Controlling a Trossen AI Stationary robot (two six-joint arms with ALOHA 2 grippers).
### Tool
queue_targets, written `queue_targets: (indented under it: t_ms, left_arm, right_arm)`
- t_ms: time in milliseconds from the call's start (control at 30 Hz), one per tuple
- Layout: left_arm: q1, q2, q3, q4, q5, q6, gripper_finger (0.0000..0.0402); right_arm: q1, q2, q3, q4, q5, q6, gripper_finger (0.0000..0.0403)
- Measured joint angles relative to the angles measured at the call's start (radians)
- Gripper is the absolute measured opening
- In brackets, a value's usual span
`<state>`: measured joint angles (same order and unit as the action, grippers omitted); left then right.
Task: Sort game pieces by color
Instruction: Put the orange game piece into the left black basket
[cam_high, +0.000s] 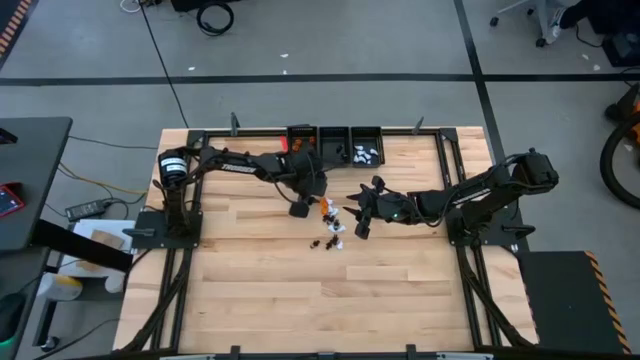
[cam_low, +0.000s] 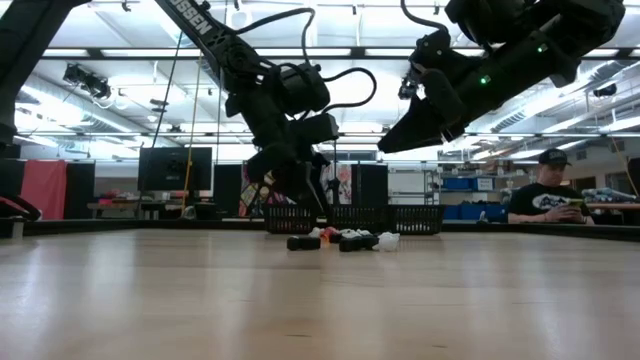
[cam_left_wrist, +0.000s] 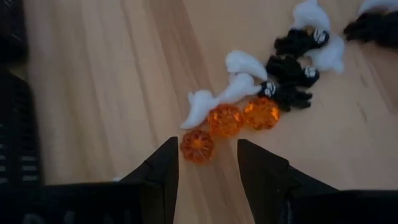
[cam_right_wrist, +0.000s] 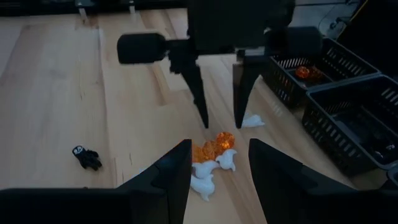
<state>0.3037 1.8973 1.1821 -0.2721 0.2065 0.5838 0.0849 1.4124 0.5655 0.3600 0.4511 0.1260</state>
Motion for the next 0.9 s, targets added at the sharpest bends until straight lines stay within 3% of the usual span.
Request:
queue_targets:
  t_ms: [200,433,633,900]
  left_arm:
    - [-0.027,0.020,0.068,-0.095,-0.087,0.024,0.0141]
    - [-0.026,0.033,0.115,-0.165,-0.091,0.083,0.0141]
    - [-0.027,0.068,0.115,-0.161,-0.091,0.100,0.0141]
    - [-0.020,0.103,0.115,-0.107,-0.094,0.135,0.0141]
  right_arm:
    - [0.000,0.000,0.000,0.005,0.000,-0.016,0.0165]
    - [0.014,-0.002,0.001,-0.035,-0.001,-0.015,0.0165]
    - [0.019,-0.059,0.001,-0.153,0.000,0.026,0.0165]
    - [0.019,-0.072,0.000,-0.163,0.000,0.033,0.0165]
